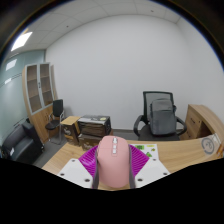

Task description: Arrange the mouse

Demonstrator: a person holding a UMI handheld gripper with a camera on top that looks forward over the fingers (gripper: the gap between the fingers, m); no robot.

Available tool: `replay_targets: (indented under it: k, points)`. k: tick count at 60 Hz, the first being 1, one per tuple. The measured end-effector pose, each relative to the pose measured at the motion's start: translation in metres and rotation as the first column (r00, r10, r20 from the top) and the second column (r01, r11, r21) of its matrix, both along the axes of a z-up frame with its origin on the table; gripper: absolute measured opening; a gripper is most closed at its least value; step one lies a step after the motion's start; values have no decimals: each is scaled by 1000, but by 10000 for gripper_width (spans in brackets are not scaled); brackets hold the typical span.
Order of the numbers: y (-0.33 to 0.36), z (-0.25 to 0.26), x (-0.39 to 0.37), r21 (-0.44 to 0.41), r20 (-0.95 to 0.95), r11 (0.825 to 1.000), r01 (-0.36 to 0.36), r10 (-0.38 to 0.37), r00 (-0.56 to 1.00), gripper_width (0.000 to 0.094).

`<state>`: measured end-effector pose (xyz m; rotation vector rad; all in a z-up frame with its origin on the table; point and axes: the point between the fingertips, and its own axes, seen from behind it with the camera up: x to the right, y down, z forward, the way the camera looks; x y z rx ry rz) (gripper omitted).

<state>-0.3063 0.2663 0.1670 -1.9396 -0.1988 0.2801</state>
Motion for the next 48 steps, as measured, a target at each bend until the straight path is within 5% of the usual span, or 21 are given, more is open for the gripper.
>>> replay_targets:
  k: [7, 16, 31, 36, 48]
  points:
    - [-7, 14, 114, 19, 97, 995, 102, -104, 990, 408]
    - [-47, -64, 230, -160, 161, 959, 232, -206, 965, 408]
    - [-96, -172, 268, -355, 225, 904, 239, -165, 960, 411]
    - [-95, -174, 270, -318, 184, 920, 230, -178, 967, 414]
    - [-93, -175, 271, -332, 210, 907, 260, -197, 958, 563]
